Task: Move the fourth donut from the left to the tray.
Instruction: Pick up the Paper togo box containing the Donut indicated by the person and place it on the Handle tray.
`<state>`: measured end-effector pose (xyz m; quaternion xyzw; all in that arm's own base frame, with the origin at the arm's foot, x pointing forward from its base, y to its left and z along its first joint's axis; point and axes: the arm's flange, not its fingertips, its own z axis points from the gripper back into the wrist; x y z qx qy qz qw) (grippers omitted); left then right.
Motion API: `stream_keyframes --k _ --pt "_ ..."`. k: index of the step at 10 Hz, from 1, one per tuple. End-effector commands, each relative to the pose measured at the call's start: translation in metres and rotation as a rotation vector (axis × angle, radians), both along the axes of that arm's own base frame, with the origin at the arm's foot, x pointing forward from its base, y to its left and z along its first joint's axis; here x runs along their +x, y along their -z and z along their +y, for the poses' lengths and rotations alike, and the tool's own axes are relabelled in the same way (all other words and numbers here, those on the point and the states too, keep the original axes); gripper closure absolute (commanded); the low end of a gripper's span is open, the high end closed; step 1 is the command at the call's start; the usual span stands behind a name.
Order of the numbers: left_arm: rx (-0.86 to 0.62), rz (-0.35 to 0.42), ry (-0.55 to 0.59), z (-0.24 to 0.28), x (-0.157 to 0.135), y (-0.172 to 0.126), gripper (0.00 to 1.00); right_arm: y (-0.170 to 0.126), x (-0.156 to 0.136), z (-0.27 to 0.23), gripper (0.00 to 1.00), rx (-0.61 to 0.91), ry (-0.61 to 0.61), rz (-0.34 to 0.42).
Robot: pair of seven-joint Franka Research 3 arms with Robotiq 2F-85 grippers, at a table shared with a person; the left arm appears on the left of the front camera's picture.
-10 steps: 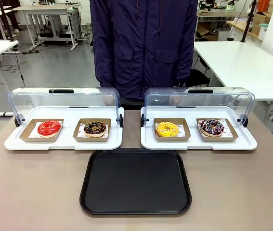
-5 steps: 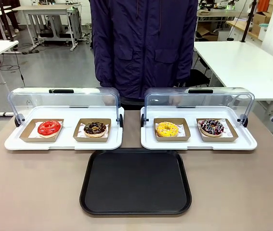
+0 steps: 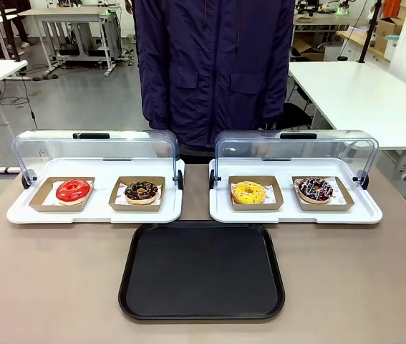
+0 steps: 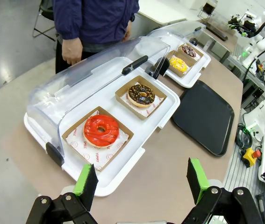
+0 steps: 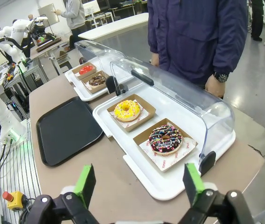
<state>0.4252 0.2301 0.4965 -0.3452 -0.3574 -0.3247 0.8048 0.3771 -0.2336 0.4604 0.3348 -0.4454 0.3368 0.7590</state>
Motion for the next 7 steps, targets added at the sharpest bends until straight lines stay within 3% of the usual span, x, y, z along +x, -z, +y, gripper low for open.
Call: stream_keyframes --k 1,7 --pt "-0.007 -0.001 0.007 -0.0002 -0.0006 0.0000 0.00 0.0001 0.0031 -0.0007 0.00 0.016 -0.004 -0.038" --pt "-0.007 -0.001 0.007 -0.0002 -0.0006 0.0000 0.00 0.0001 0.0031 -0.0007 0.00 0.016 -0.004 -0.038"
